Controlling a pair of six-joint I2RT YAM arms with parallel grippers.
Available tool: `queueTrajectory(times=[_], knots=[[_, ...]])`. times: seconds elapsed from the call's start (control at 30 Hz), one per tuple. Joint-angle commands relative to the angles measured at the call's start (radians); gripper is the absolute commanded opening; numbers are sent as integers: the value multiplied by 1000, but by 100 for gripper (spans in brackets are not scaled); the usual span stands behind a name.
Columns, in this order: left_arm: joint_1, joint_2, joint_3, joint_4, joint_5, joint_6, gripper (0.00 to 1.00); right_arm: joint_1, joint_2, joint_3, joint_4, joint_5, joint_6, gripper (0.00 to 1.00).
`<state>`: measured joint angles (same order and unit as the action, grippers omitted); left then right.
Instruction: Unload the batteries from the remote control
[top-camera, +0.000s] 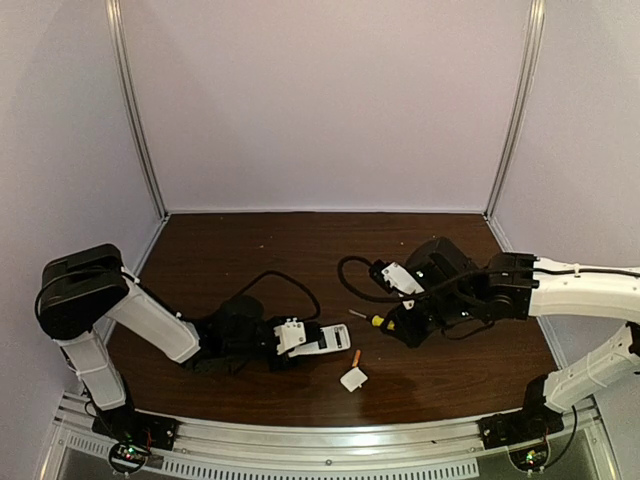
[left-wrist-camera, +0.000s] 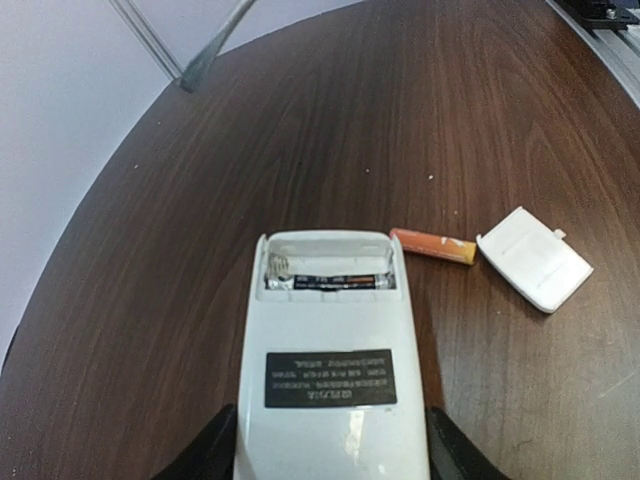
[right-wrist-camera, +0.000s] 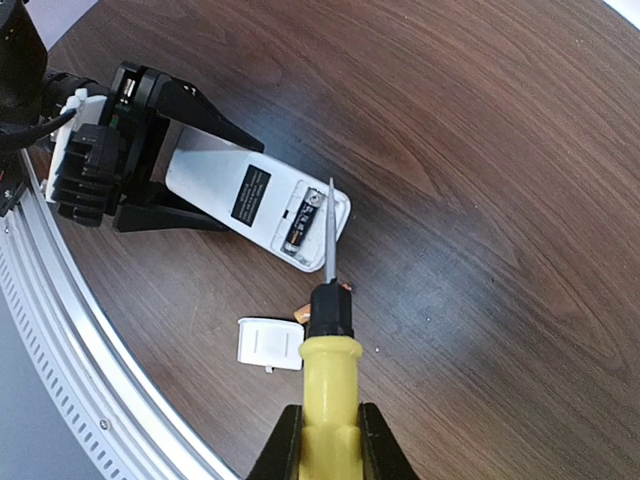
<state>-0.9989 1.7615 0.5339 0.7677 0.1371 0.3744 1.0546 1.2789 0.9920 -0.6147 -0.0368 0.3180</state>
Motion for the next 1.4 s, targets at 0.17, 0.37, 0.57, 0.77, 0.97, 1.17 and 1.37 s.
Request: queueTrajectory(times=[0.17, 0.37, 0.57, 0.77, 0.97, 1.17, 1.37], knots=[[62, 36, 51, -46, 192, -49, 0, 2, -56, -112, 192, -28, 16, 0], [65, 75, 83, -80, 187, -42, 0, 2, -77, -163, 254, -44, 28, 0], [84, 88, 78, -72, 196, -39, 0, 2, -90, -196, 295, -52, 41, 0], [89, 109, 90, -85, 212, -35, 9, 4, -89, -203, 315, -57, 44, 0], [99, 113, 86, -76, 211, -32, 34, 4, -84, -212, 334, -62, 48, 0], [98, 109, 82, -75, 209, -30, 55, 5, -78, -214, 345, -69, 49, 0], [98, 82, 49, -29, 196, -38, 76, 7, -78, -224, 358, -74, 46, 0]])
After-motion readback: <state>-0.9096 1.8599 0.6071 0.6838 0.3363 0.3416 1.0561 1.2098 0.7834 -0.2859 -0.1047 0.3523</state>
